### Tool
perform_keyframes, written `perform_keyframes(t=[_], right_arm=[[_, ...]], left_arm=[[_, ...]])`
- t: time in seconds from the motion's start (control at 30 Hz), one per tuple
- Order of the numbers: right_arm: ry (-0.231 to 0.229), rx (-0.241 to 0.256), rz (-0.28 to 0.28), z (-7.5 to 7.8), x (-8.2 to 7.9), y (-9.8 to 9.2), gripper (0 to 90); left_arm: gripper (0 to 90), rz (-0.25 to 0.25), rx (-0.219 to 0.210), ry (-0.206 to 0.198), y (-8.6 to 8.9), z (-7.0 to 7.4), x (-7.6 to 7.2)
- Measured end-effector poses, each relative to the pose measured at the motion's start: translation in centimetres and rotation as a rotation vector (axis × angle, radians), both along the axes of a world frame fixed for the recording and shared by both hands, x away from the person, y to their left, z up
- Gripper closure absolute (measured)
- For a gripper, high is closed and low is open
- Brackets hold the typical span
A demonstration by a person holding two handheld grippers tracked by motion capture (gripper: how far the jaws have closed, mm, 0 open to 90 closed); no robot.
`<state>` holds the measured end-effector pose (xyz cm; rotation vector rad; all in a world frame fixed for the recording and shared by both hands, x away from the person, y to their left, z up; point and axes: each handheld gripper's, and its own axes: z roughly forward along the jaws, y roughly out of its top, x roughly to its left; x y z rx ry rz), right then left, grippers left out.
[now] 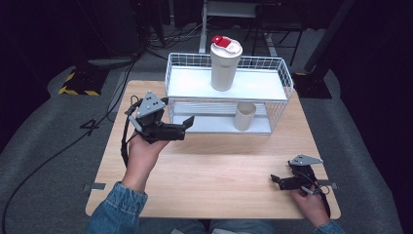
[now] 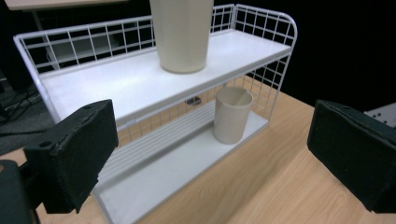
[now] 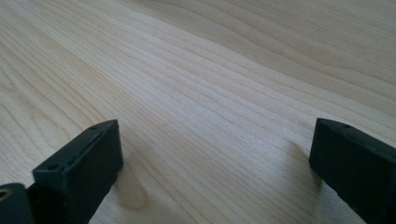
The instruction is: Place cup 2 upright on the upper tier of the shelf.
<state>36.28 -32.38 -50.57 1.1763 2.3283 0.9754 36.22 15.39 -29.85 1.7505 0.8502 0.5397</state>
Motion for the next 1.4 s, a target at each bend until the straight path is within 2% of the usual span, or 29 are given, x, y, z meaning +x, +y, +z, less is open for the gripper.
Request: perform_keyframes(t=[0.2,0.47,0.57,0.6,0.63,0.8,0.87,0.93,1.0,1.1,1.23,1.4], right_arm=[[0.0,0.0,0.0,0.0,0.0,0.0,3.0],[0.0,0.0,0.0,0.0,0.0,0.0,3.0],[0.0,0.001,0.0,0.0,0.0,0.0,3.0],[0.0,0.0,0.0,0.0,0.0,0.0,3.0],[0.001,0.001,0.0,0.0,0.0,0.0,3.0],[0.0,-0.005,-0.005,0.0,0.0,0.1,2.6],[0.0,-0.005,-0.005,0.0,0.0,0.1,2.6],[0.0,-0.005,-0.005,0.0,0.1,0.1,2.6],[-0.001,-0.005,-0.005,0.0,0.1,0.1,2.6],[0.0,-0.005,-0.005,0.0,0.0,0.1,2.6],[0.0,-0.005,-0.005,0.0,0.0,0.1,2.6],[0.0,-0.004,-0.005,0.0,0.0,0.1,2.6]], left_arm=[[2.6,-0.008,0.066,0.034,0.9,-2.2,-1.5],[2.8,-0.011,0.071,0.076,2.4,-5.5,-3.4],[2.9,0.026,0.111,0.078,3.0,-7.0,-3.8],[2.8,0.047,0.151,0.076,3.2,-7.6,-3.8],[2.8,0.065,0.173,0.079,3.3,-8.2,-3.8],[2.8,0.084,0.136,0.117,4.5,-11.0,-4.0],[2.8,0.092,0.138,0.152,4.9,-11.9,-3.9],[2.8,0.106,0.139,0.156,5.3,-12.6,-4.1],[2.8,0.097,0.126,0.176,5.8,-13.4,-4.3],[2.8,0.093,0.141,0.19,6.3,-14.5,-4.7],[2.8,0.097,0.138,0.208,7.0,-16.2,-5.3],[2.9,0.105,0.159,0.257,7.7,-17.9,-5.4]])
